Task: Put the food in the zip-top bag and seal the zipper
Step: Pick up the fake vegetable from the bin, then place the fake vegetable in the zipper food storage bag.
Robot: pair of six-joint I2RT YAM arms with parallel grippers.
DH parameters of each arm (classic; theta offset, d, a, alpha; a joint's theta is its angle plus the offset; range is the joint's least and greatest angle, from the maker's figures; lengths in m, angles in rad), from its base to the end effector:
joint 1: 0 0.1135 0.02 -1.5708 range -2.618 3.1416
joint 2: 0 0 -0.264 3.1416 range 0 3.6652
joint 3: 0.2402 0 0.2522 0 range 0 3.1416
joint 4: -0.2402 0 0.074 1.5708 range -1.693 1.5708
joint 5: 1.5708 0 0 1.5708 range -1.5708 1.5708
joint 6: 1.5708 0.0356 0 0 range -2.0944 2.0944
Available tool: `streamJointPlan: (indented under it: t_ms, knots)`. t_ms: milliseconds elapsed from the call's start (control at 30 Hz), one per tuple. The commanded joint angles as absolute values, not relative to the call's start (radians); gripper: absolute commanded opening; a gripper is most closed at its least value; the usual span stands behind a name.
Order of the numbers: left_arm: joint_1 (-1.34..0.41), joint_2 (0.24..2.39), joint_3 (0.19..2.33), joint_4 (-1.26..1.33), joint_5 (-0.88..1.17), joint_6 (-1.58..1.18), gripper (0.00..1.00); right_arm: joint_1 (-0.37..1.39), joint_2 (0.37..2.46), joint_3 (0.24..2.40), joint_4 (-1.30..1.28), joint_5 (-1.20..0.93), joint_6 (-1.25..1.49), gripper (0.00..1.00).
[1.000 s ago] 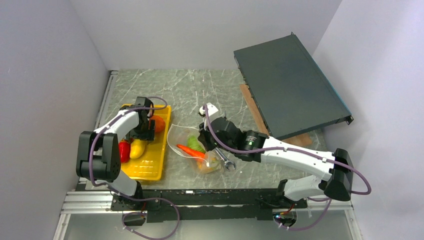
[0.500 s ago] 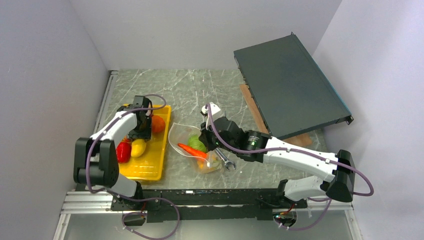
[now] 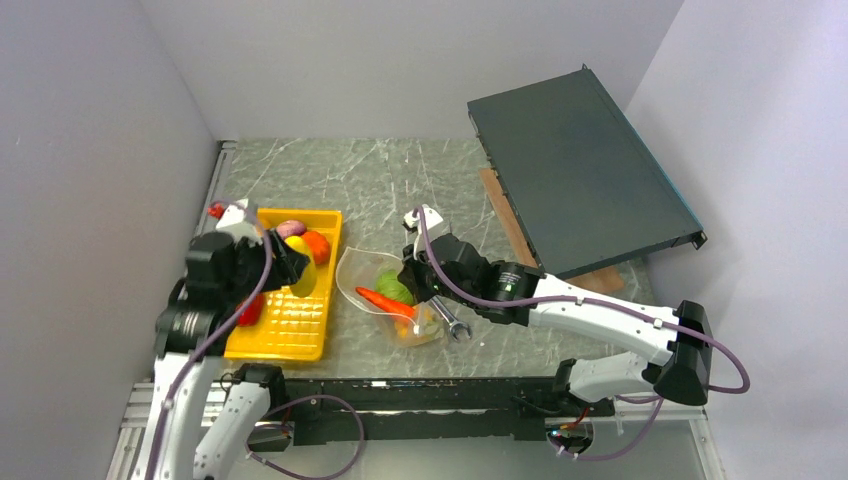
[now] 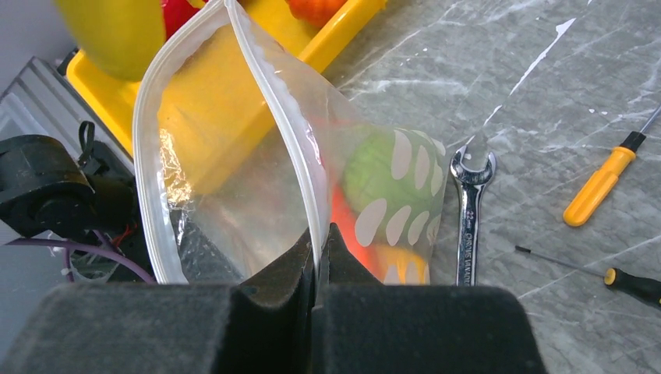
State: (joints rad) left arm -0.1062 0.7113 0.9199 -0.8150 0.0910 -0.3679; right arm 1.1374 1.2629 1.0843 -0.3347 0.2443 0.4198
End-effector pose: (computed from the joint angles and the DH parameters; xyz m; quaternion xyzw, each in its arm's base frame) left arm 0.1361 -0.0178 0.3329 -0.0946 0.8802 -0.1480 0.4408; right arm 0.1280 0.2562 0.3273 -0.2434 0.8240 0.2767 0.4303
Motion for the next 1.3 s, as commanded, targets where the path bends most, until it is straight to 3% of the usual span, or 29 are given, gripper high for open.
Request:
streamJointPlan:
  t_ms: [0, 233, 367, 567, 767, 1000, 1267]
  knots:
    - [-0.11, 0.529, 0.912, -0.686, 0.449, -0.618, 0.11, 1.132, 1.23, 1.083, -0.267, 0.226, 0.439, 0.0]
    - [-0.111, 0.356, 0.804, -0.282, 0.599, -0.883, 0.12, 1.132, 1.209, 1.057, -0.246, 0.205, 0.464, 0.0]
    - [-0.128, 0.308, 0.631, -0.012, 0.624, -1.042, 0.13, 1.13, 1.194, 1.048, -0.233, 0.205, 0.48, 0.0]
    - [-0.247, 0.3, 0.561, 0.1, 0.492, -1.03, 0.14, 1.115, 1.189, 1.052, -0.22, 0.195, 0.507, 0.0]
    - [-0.571, 0.42, 0.59, 0.057, 0.227, -0.879, 0.13, 1.077, 1.191, 1.049, -0.2, 0.134, 0.548, 0.0]
    - [-0.827, 0.508, 0.566, 0.092, -0.103, -0.744, 0.13, 1.032, 1.174, 1.011, -0.175, 0.048, 0.606, 0.0]
    - [-0.915, 0.584, 0.539, 0.136, -0.204, -0.736, 0.17, 1.025, 1.162, 0.997, -0.176, 0.034, 0.613, 0.0]
